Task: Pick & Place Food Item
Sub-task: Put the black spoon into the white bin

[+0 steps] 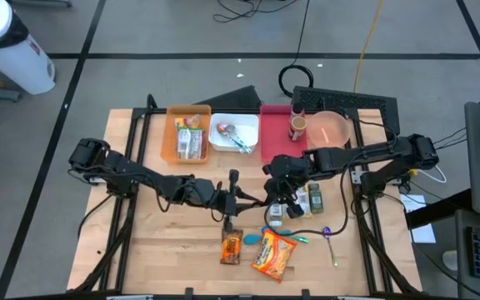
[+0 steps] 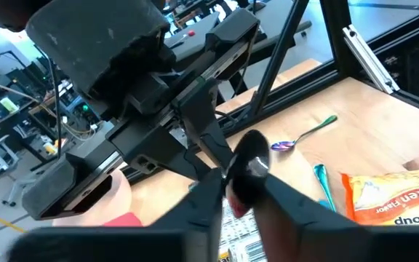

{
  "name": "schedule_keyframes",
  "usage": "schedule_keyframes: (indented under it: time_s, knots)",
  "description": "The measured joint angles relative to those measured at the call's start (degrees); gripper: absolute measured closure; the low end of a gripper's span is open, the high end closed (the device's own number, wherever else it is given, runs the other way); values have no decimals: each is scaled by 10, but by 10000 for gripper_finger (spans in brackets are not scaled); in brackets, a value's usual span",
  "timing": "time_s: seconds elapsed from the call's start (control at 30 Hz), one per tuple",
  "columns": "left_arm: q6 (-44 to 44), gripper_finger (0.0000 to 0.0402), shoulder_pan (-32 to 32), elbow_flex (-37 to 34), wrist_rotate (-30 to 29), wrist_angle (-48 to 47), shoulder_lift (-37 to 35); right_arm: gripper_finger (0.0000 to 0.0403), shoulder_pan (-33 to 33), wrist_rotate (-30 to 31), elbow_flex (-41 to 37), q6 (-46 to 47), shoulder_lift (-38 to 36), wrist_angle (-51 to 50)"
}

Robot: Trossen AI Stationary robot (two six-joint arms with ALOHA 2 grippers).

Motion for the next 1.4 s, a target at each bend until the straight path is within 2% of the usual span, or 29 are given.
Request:
schedule_keyframes:
  time_s: [0.17, 0.5, 0.6, 0.83, 0.97, 1.2, 1.33, 1.4]
  knots:
    - [6, 391, 1, 0, -8, 6, 0, 402, 0, 0, 0, 2, 0, 3]
    - [-3, 394, 1, 0, -6, 8, -1, 374, 1, -2, 0, -2, 0, 21]
    - [-2, 392, 0, 0, -22, 3, -1, 359, 1, 0, 0, 1, 0, 18]
    - [0, 393, 0, 0, -50, -10, -7, 303, 1, 0, 0, 24, -1, -17]
    - [-1, 396, -3, 0, -90, -47, -40, 265, 1, 1, 0, 30, -10, -41]
    - [-26, 397, -26, 0, -146, -121, -124, 228, 3, 74, 0, 9, -50, -81]
    - [-40, 394, -33, 0, -158, -140, -159, 225, 8, 110, -18, 6, -70, -53]
    - [-54, 397, -30, 0, -165, -156, -174, 227, 10, 123, -47, 0, -81, -8]
